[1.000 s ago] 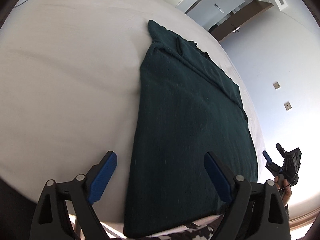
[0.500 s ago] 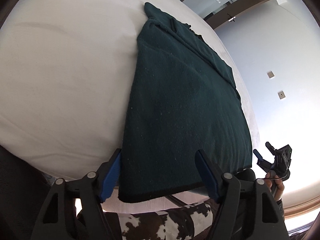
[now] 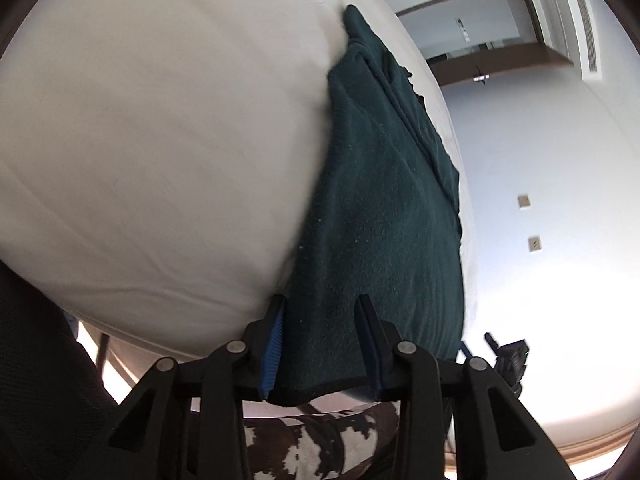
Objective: Fold small clothes
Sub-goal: 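Release the folded side and smooth the sweater with the right gripper, then grasp the sweater hem with both grippers and lift it toward the collar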
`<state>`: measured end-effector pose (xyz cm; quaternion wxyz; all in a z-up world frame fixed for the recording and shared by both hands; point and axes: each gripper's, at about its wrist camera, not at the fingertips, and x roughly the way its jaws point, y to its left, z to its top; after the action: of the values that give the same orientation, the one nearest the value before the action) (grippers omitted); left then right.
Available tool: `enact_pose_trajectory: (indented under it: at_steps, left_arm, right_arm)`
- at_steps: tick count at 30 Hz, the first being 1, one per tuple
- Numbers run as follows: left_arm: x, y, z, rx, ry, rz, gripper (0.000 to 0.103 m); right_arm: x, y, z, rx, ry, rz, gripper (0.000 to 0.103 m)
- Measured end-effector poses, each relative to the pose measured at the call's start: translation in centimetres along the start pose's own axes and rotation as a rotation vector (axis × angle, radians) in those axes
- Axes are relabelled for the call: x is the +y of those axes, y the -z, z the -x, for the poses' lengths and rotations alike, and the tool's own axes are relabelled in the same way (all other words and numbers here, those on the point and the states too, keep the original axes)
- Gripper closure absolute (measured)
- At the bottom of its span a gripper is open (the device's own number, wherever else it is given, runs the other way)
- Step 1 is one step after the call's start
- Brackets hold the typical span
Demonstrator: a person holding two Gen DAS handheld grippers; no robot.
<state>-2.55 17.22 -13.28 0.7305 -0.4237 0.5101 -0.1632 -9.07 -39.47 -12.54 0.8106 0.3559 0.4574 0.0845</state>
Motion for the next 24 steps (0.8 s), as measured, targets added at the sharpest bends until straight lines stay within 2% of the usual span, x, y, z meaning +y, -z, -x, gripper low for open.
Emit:
enact_pose_trajectory:
  at_steps: [4, 7, 10, 12, 15, 19, 20, 22, 24]
  left_arm:
    - [0.1, -0.1, 0.0, 0.010, 0.012, 0.019, 0.063]
    - [-0.4, -0.2, -0.2, 0.032, 0.001, 0.014, 0.056]
    - [-0.8, -0.2, -0.3, 0.055, 0.001, 0.000, 0.044]
    - [-1.3, -0.1, -0.4, 0.065, -0.021, -0.031, 0.044]
    - [-1.7, 0.1, -0.7, 0.071, -0.066, -0.066, 0.054]
    - [-0.8, 0.1, -0.7, 0.077, -0.102, -0.052, 0.092]
    - [-0.4, 0.0, -0.6, 0.076, -0.098, -0.042, 0.094]
    - [-0.3, 0.0, -0.6, 0.072, -0.094, -0.044, 0.095]
    - [-0.6, 0.0, -0.6, 0.068, -0.103, -0.059, 0.096]
  right_arm:
    - [-1.1, -0.5, -0.7, 0.059, -0.020, -0.033, 0.026]
    - [-1.5, -0.8, -1.4, 0.100, -0.019, -0.041, 0.026]
    - [-1.5, -1.0, -1.6, 0.122, -0.020, -0.040, 0.026]
    - [-1.7, -0.9, -1.9, 0.156, -0.028, -0.050, 0.026]
    - [-1.8, -0.8, -2.3, 0.196, -0.036, -0.052, 0.026]
    - [-1.5, -0.6, -3.0, 0.232, -0.029, -0.027, 0.032]
    - [-1.5, -0.6, -3.3, 0.238, -0.029, -0.023, 0.035]
    - [-1.8, -0.7, -3.5, 0.240, -0.027, -0.026, 0.046]
    - [-2.1, -0.6, -3.6, 0.240, -0.028, -0.035, 0.075]
